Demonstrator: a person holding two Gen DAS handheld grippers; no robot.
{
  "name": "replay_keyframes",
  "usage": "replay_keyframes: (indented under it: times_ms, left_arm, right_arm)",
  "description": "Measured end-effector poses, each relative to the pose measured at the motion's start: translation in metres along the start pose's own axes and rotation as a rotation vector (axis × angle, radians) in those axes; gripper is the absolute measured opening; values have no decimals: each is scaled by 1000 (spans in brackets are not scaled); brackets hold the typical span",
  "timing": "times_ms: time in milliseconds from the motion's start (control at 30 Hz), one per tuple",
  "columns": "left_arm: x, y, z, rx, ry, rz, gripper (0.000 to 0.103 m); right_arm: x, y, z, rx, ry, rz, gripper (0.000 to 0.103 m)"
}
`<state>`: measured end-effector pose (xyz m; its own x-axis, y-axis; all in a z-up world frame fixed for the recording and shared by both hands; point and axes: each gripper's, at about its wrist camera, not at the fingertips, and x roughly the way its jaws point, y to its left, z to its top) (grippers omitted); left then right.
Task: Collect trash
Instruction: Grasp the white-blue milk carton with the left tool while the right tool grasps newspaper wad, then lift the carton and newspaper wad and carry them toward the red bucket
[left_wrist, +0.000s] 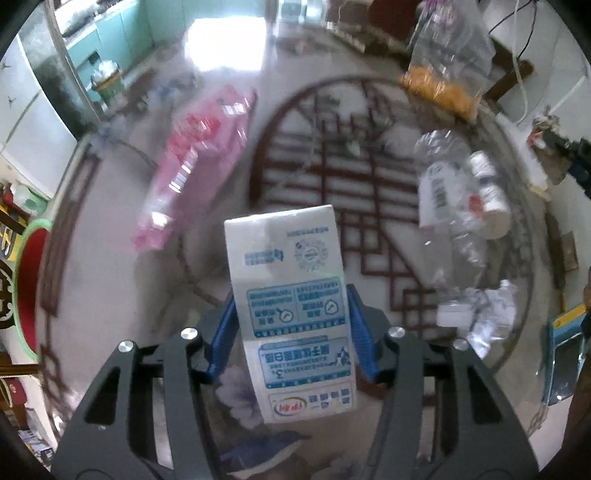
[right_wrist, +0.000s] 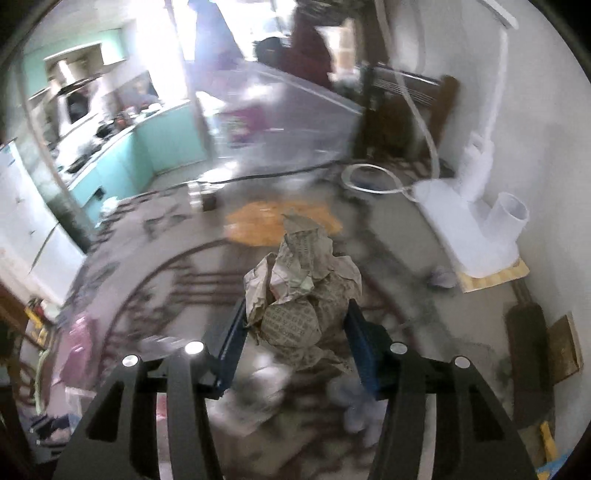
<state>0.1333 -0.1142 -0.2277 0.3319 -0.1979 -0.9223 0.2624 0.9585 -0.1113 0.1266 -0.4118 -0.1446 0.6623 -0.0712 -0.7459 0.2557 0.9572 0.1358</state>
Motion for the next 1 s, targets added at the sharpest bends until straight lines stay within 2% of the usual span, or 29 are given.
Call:
replay_keyframes:
  times_ms: [133, 300, 433, 667, 1000]
  left_arm:
    - [-42, 13, -6, -23, -101, 17, 52]
    - [-94, 39, -21, -77, -207, 51, 52]
    - [-131, 66, -41, -133, -276, 84, 52]
    - [-168, 98, -68, -215, -343, 106, 52]
    - [-195, 132, -89, -262, -399, 112, 52]
  right_arm:
    - [-22, 50, -10, -47, -14, 93, 51]
    - [-48, 105, -26, -129, -63, 127, 51]
    - [-63, 144, -44, -188, -43, 184, 52]
    - [-85, 181, -61, -230, -35, 255, 52]
    - [-110, 218, -76, -266, -54, 295, 52]
